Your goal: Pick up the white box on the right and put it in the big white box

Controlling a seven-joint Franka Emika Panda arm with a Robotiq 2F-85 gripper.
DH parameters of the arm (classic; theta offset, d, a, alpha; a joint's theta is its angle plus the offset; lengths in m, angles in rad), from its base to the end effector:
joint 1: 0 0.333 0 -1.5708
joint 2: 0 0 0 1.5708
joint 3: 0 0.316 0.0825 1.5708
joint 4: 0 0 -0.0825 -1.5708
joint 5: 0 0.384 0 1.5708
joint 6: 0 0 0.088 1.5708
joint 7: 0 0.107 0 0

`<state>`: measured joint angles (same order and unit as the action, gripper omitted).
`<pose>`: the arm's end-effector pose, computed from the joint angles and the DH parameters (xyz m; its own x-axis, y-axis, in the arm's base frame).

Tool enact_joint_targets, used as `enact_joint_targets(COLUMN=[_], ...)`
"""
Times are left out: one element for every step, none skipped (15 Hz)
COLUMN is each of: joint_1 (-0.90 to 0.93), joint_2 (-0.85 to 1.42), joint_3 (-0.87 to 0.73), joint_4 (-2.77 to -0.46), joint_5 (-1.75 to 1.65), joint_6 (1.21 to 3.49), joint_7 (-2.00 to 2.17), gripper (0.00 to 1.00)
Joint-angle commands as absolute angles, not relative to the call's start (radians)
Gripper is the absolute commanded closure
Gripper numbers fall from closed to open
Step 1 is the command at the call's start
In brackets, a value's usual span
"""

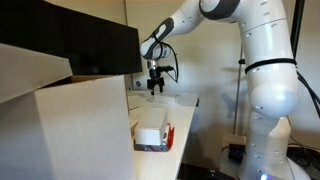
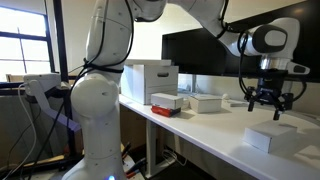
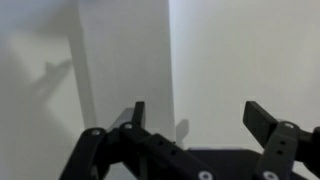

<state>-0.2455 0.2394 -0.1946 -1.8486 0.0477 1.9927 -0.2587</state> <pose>0.5528 -0.2505 0.3899 0.9765 -0.1967 -0.0883 -0.1990 -0.9798 -0.0189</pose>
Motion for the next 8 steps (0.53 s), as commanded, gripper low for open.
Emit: enact_joint_targets(joint_1=[-0.268, -0.272, -0.276, -0.280, -0.282, -0.285, -0.287, -0.300], joint_2=[0.200, 0.199, 0.197, 0.197, 0.197, 0.198, 0.199, 0.193], joint_3=[-0.209, -0.215, -0.220, -0.225, -0.230, -0.233, -0.236, -0.248], joint_4=[-1.884, -1.885, -1.887, -1.889, -1.891, -1.892, -1.895, -1.906], joint_5=[0.044, 0.042, 0.040, 0.038, 0.036, 0.035, 0.033, 0.029], joint_6=[1.998, 1.998, 1.999, 1.999, 1.999, 1.999, 2.001, 2.002], joint_7=[-0.261, -0.262, -0.262, -0.264, -0.264, -0.265, -0.264, -0.281], gripper=[0.00, 0.00, 0.00, 0.00, 0.00, 0.00, 0.00, 0.00])
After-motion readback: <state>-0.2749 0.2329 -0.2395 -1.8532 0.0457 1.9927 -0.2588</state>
